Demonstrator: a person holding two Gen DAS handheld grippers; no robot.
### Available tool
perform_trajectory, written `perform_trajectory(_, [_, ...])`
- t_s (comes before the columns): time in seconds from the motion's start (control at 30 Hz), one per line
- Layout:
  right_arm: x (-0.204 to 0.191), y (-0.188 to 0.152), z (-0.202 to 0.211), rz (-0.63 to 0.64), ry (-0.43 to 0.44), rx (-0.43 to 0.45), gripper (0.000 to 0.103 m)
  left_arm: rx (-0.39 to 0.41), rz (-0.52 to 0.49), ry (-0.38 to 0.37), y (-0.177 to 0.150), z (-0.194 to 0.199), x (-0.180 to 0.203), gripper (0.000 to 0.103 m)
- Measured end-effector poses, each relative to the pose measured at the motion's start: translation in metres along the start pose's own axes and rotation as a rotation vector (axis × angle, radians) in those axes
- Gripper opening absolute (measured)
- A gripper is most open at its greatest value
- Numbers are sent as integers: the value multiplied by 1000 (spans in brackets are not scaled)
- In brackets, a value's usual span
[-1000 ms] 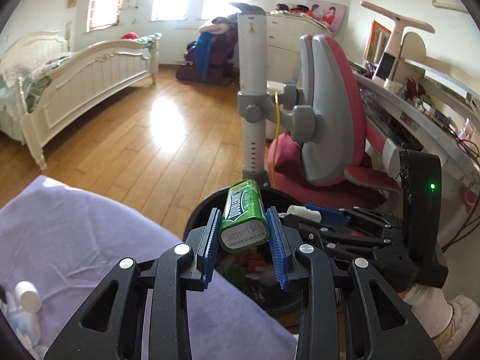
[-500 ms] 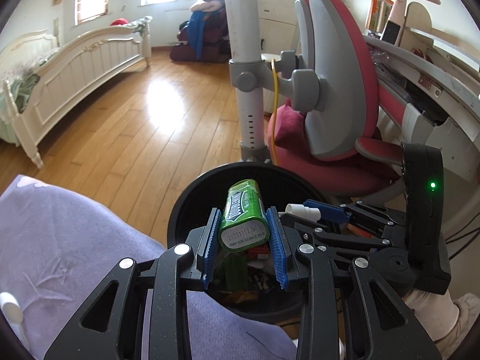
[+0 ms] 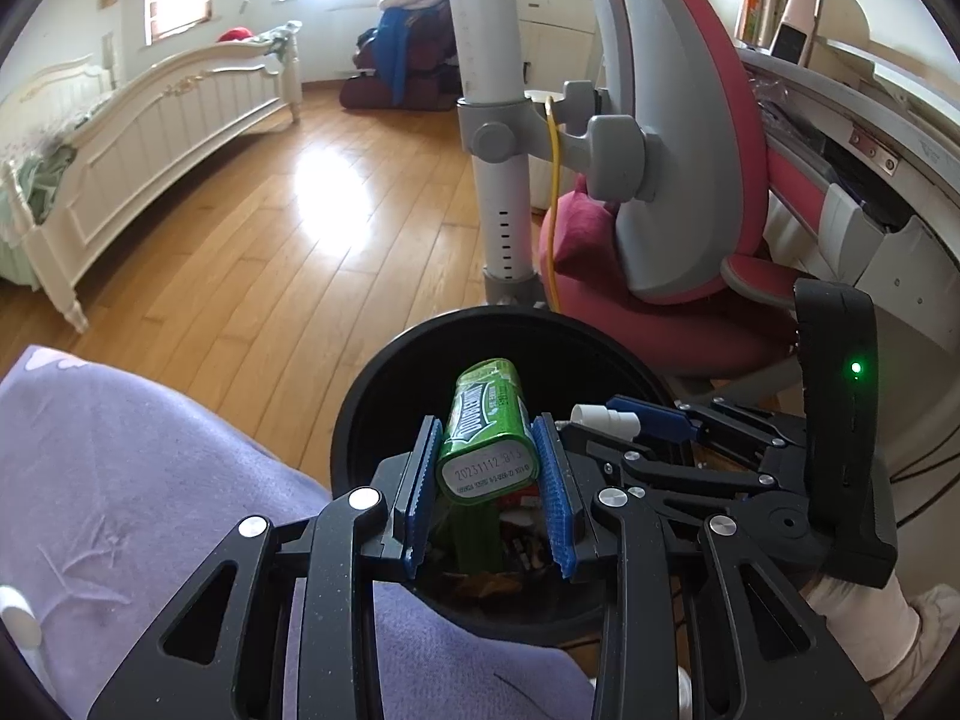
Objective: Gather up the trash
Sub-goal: 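Carry the gum pack and spray bottle to the bin and open both tools, then grasp the eye-drop bottle with the left tool while the right tool grasps the white cap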
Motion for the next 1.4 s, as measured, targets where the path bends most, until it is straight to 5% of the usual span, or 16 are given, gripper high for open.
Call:
perform_trajectory(0.17, [-1,-2,-2,-2,-4,-13,42,0,-1,14,0,1,-1,32])
perform_trajectory(0.23, [-1,-3,-2,1,-10,-21,53,6,-5,27,2,3,-1,32])
perform_trajectory(0.37, [-5,-5,4,-2,0,-14,66,30,-16,67,3,14,-1,70])
perform_trajectory(0.77, [-52,-1,35,71,59,29,74,134,49,144,-9,85,-23,95])
perform_trajectory(1.07, [-135,-10,45,198,152,8,74,162,197,279,-56,147,-87,98])
perform_trajectory(1.4, [-257,-42,36,460,277,-87,82,147,489,452,-154,204,-214,98])
Point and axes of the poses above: each gripper's, at about its wrist camera, not at the fingertips, and z roughly against the way its jaws point, x to its right, y to its top, the point moved 7 cm from there along -z, roughly the way its jaws point, and after that the axes turned 9 degrees about -z, right-handed, at the moved point
